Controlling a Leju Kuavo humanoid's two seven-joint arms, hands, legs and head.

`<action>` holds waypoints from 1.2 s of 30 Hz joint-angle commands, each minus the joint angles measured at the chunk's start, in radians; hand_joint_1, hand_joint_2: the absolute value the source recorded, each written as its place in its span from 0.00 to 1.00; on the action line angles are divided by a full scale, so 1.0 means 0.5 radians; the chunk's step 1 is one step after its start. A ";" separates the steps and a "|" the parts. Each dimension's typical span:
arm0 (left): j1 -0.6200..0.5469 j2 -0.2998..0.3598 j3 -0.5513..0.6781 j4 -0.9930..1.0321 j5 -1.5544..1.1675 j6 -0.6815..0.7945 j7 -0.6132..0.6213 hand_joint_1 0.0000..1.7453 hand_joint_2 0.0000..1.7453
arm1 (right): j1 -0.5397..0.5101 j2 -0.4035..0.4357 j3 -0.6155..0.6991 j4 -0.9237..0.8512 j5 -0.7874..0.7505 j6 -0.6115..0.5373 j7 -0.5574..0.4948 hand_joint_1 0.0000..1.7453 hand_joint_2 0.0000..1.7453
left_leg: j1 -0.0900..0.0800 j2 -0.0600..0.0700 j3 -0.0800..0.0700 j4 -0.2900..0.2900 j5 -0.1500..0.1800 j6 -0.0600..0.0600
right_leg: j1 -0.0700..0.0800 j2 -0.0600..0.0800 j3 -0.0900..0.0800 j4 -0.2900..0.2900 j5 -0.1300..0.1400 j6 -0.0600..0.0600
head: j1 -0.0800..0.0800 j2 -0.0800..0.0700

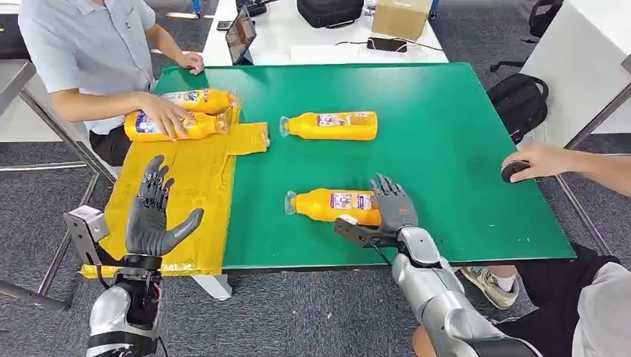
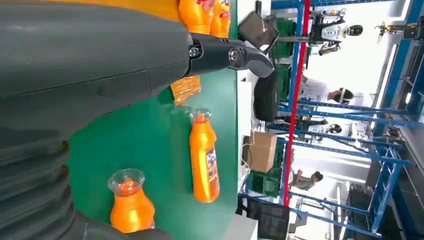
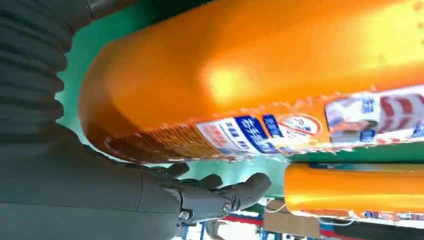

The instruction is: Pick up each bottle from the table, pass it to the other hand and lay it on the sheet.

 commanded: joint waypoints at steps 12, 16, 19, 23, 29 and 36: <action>-0.090 0.037 -0.043 0.207 0.041 -0.018 -0.028 0.00 1.00 | 0.011 0.050 -0.292 0.295 -0.459 0.237 -0.546 1.00 1.00 | 0.004 0.002 0.012 -0.004 0.002 -0.003 | 0.004 0.000 0.011 -0.005 0.003 -0.005 | 0.001 0.000; -0.090 0.033 -0.054 0.225 0.043 -0.022 -0.033 0.00 1.00 | 0.007 0.062 -0.355 0.286 -0.571 0.311 -0.628 1.00 1.00 | 0.005 0.002 0.011 -0.004 0.002 -0.002 | 0.005 0.001 0.011 -0.007 0.004 -0.005 | 0.001 0.000; -0.081 0.030 -0.059 0.222 0.049 -0.025 -0.043 0.00 1.00 | 0.021 0.069 -0.371 0.257 -0.627 0.317 -0.698 1.00 1.00 | 0.004 0.004 0.011 -0.002 0.002 -0.002 | 0.005 0.002 0.011 -0.005 0.003 -0.003 | 0.001 0.000; -0.048 0.020 -0.055 0.187 0.066 -0.030 -0.054 0.00 1.00 | 0.041 0.095 -0.423 0.194 -0.768 0.352 -0.842 1.00 1.00 | 0.004 0.005 0.012 -0.004 0.002 -0.002 | 0.005 0.002 0.010 -0.006 0.007 -0.008 | 0.001 0.000; -0.001 -0.010 -0.034 0.127 0.076 -0.027 -0.059 0.00 1.00 | 0.087 0.135 -0.463 0.054 -0.959 0.364 -1.032 1.00 1.00 | 0.003 0.005 0.011 -0.002 0.001 -0.002 | 0.004 0.003 0.009 -0.003 0.005 -0.008 | 0.000 0.000; 0.250 -0.150 0.007 -0.272 -0.067 0.006 -0.059 0.00 1.00 | 0.495 0.339 -0.381 -1.066 -1.613 0.624 -1.154 1.00 1.00 | 0.003 0.007 0.000 0.003 -0.002 -0.001 | 0.004 0.005 -0.001 0.003 0.003 -0.008 | 0.001 0.000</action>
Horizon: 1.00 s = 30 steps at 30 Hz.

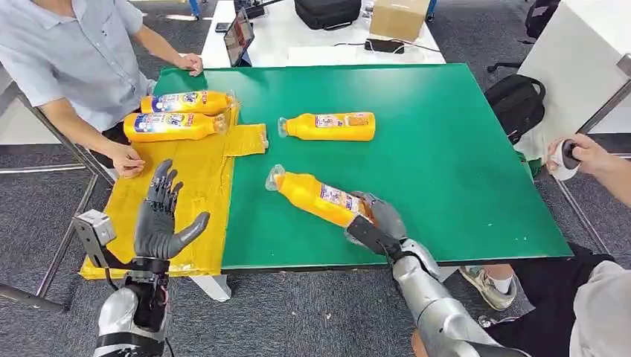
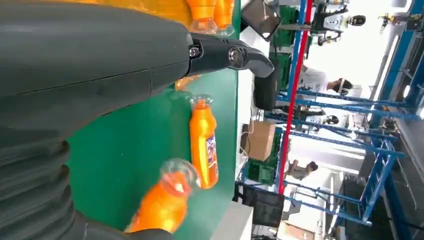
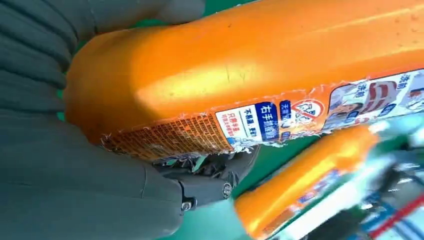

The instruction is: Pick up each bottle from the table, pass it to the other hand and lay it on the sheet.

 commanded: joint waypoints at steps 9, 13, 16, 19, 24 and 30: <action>0.474 -0.098 -0.286 -0.235 -0.261 -0.107 -0.135 0.00 1.00 | 0.666 0.309 0.244 -1.609 -0.590 0.299 -0.020 1.00 1.00 | 0.001 -0.001 -0.015 0.002 -0.003 -0.002 | 0.001 -0.003 -0.014 0.002 -0.004 -0.004 | 0.001 0.000; 0.443 -0.067 -0.442 -0.184 -0.258 -0.140 -0.130 0.00 1.00 | 0.689 0.306 0.419 -1.561 -0.543 0.303 0.008 1.00 1.00 | 0.002 -0.001 -0.017 0.000 -0.001 -0.002 | 0.001 -0.002 -0.017 -0.002 -0.001 -0.003 | 0.000 0.000; 0.412 -0.042 -0.533 -0.156 -0.286 -0.150 -0.116 0.00 1.00 | 0.681 0.318 0.543 -1.471 -0.443 0.240 -0.003 1.00 1.00 | 0.001 -0.001 -0.017 -0.001 0.000 -0.002 | 0.000 -0.002 -0.016 -0.002 0.000 -0.004 | 0.000 0.000; 0.400 -0.031 -0.568 -0.133 -0.283 -0.146 -0.093 0.00 1.00 | 0.704 0.343 0.643 -1.434 -0.424 0.234 -0.024 1.00 1.00 | 0.000 0.000 -0.017 -0.002 0.000 -0.001 | -0.001 -0.001 -0.017 -0.002 0.000 -0.003 | 0.000 0.000; 0.391 -0.026 -0.582 -0.133 -0.267 -0.132 -0.089 0.00 1.00 | 0.725 0.355 0.823 -1.371 -0.429 0.282 -0.048 1.00 1.00 | 0.001 0.001 -0.014 -0.003 -0.001 -0.002 | 0.001 0.000 -0.014 -0.003 -0.001 -0.004 | -0.001 0.000; 0.357 -0.040 -0.588 -0.126 -0.073 -0.208 -0.082 0.00 1.00 | 0.724 0.377 1.033 -1.234 -0.414 0.203 -0.062 1.00 1.00 | 0.001 0.001 -0.015 -0.004 0.000 -0.002 | 0.001 0.000 -0.015 -0.004 0.001 -0.003 | 0.000 0.000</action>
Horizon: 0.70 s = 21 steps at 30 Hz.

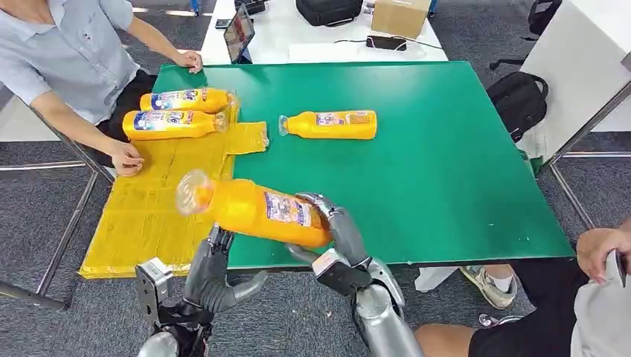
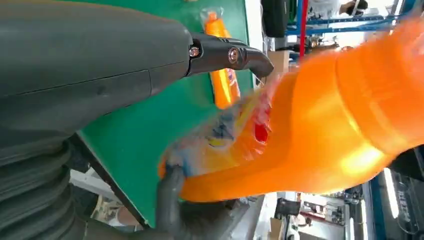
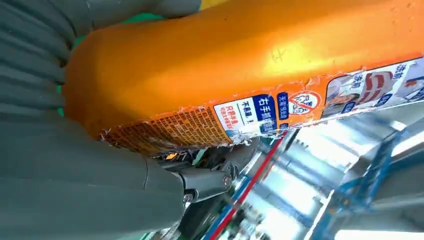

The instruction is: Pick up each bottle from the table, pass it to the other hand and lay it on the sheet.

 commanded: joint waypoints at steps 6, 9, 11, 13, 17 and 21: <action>-0.101 0.087 -0.149 0.108 0.328 -0.183 0.014 0.00 1.00 | -0.057 -0.015 0.500 0.317 0.027 -0.126 -0.033 1.00 1.00 | 0.002 0.002 0.006 -0.003 0.000 -0.001 | 0.002 0.001 0.006 -0.004 0.001 -0.003 | 0.000 0.000; -0.112 0.085 -0.152 0.123 0.377 -0.179 0.030 0.00 1.00 | -0.045 -0.003 0.544 0.357 0.003 -0.114 -0.034 1.00 1.00 | 0.002 0.000 0.005 -0.003 0.000 -0.002 | 0.002 -0.001 0.006 -0.004 0.000 -0.003 | 0.001 0.000; -0.119 0.085 -0.150 0.123 0.414 -0.190 0.015 0.00 1.00 | -0.042 -0.003 0.575 0.435 -0.009 -0.123 -0.032 1.00 1.00 | 0.002 0.001 0.006 -0.003 0.000 -0.002 | 0.002 0.000 0.007 -0.004 0.000 -0.004 | 0.001 0.000; -0.118 0.086 -0.150 0.121 0.416 -0.191 0.015 0.00 1.00 | -0.041 -0.003 0.579 0.445 -0.012 -0.132 -0.036 1.00 1.00 | 0.001 0.001 0.005 -0.003 0.000 -0.001 | 0.001 0.000 0.005 -0.003 0.000 -0.002 | 0.001 0.000; -0.114 0.091 -0.147 0.100 0.420 -0.194 0.000 0.00 1.00 | -0.042 -0.011 0.585 0.455 -0.015 -0.131 -0.041 1.00 1.00 | 0.002 0.000 0.006 -0.004 0.000 -0.002 | 0.002 -0.001 0.007 -0.004 0.000 -0.004 | 0.000 0.000; -0.109 0.070 -0.085 0.108 0.510 -0.188 -0.009 1.00 1.00 | -0.010 -0.024 0.612 0.531 0.005 -0.142 -0.008 0.98 1.00 | 0.003 -0.001 0.007 -0.004 0.000 -0.002 | 0.003 -0.002 0.008 -0.005 0.000 -0.004 | 0.000 0.000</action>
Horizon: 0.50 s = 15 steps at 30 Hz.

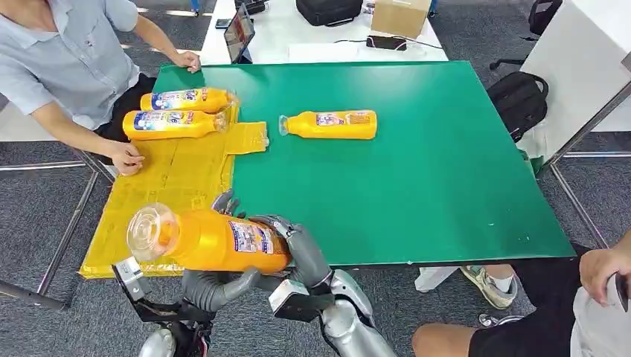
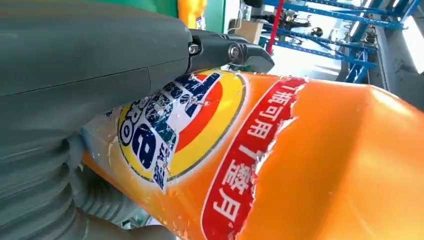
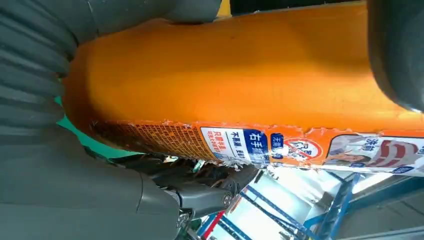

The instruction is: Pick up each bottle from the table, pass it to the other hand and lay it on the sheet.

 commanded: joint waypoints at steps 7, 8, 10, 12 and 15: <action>-0.074 0.045 0.038 0.169 0.122 -0.028 0.001 1.00 1.00 | 0.051 -0.044 0.150 0.362 0.071 -0.057 0.055 0.96 1.00 | 0.003 -0.003 0.009 -0.005 0.000 -0.002 | 0.004 -0.005 0.012 -0.008 0.000 -0.004 | 0.001 0.000; -0.070 0.048 0.039 0.175 0.120 -0.028 0.000 1.00 1.00 | 0.053 -0.047 0.149 0.362 0.071 -0.056 0.055 0.96 1.00 | 0.002 -0.004 0.008 -0.005 0.001 -0.001 | 0.002 -0.005 0.009 -0.006 -0.001 -0.003 | 0.000 0.000; -0.070 0.048 0.039 0.175 0.120 -0.028 0.000 1.00 1.00 | 0.053 -0.047 0.149 0.362 0.071 -0.056 0.055 0.98 1.00 | 0.003 -0.005 0.009 -0.006 0.001 -0.002 | 0.003 -0.007 0.012 -0.007 -0.001 -0.004 | 0.000 0.000; -0.065 0.037 0.060 0.221 0.165 -0.037 0.039 1.00 1.00 | 0.068 -0.048 0.135 0.357 0.081 -0.060 0.077 0.92 1.00 | 0.002 -0.004 0.005 -0.003 0.000 -0.001 | 0.002 -0.005 0.007 -0.005 -0.001 -0.002 | 0.000 0.000; -0.061 0.026 0.087 0.266 0.155 -0.007 0.059 1.00 1.00 | 0.085 -0.042 0.092 0.344 0.083 -0.106 0.095 0.00 1.00 | 0.002 -0.004 0.007 -0.005 0.001 -0.001 | 0.002 -0.006 0.009 -0.006 -0.001 -0.003 | 0.000 0.000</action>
